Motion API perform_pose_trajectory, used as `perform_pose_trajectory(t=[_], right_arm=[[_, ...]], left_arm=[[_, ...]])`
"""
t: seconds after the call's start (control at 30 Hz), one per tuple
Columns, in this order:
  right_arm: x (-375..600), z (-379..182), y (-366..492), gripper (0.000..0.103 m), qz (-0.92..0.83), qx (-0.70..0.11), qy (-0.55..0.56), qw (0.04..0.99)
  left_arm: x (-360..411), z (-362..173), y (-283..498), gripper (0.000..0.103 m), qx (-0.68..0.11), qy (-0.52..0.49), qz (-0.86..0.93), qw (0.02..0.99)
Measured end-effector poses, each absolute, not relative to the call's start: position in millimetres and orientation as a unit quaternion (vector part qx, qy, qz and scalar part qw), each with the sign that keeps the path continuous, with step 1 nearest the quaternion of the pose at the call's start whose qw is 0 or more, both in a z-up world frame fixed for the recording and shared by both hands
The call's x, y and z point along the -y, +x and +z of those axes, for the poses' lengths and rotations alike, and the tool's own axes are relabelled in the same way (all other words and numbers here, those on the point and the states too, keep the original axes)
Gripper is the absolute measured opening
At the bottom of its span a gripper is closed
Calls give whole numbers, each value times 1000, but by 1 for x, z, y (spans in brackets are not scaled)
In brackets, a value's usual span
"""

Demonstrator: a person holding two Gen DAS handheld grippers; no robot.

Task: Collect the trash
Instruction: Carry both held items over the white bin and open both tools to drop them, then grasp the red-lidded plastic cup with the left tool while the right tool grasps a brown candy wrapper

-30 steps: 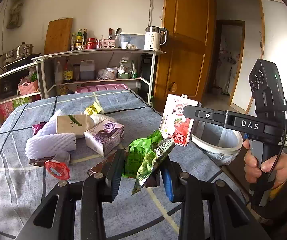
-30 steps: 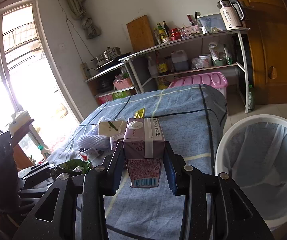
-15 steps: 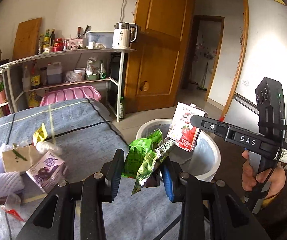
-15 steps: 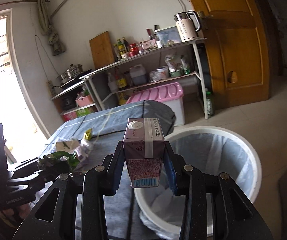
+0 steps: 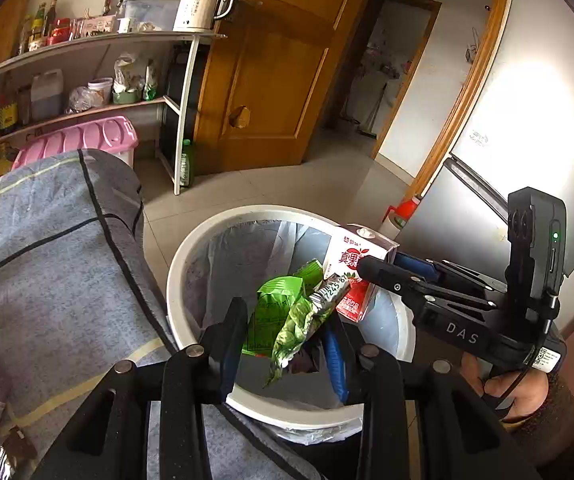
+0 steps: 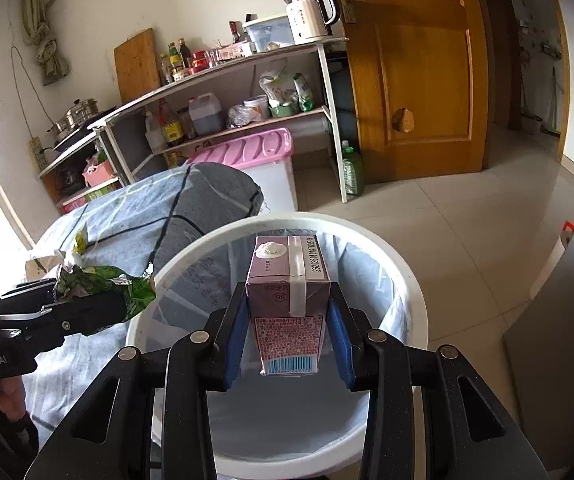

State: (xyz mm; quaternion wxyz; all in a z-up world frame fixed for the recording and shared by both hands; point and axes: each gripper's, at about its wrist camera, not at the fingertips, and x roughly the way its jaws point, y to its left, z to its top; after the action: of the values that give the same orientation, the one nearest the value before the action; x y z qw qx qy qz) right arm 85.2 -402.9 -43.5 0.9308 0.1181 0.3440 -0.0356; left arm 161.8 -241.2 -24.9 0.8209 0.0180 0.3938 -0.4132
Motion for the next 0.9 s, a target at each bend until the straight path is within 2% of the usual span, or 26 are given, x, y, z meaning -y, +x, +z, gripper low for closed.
perform_pose_trajectory(t=[0.07, 0.13, 0.23, 0.27, 0.57, 0.9], right_arm=[[407, -49, 87, 39, -40, -352, 121, 927], [407, -50, 86, 40, -43, -354, 118, 927], [409, -50, 84, 58, -47, -350, 118, 928], [409, -50, 83, 58, -45, -350, 122, 928], [397, -31, 75, 58, -39, -328, 134, 934], [345, 4, 69, 58, 24, -290, 113, 950]], left_arm=[[249, -31, 167, 37, -402, 25, -406, 821], [253, -35, 172, 48, -408, 31, -395, 822], [252, -36, 175, 62, -405, 19, -404, 820], [248, -36, 176, 63, -405, 17, -403, 821], [210, -19, 168, 64, -388, -5, -377, 841], [130, 7, 148, 64, -356, -33, -311, 881]])
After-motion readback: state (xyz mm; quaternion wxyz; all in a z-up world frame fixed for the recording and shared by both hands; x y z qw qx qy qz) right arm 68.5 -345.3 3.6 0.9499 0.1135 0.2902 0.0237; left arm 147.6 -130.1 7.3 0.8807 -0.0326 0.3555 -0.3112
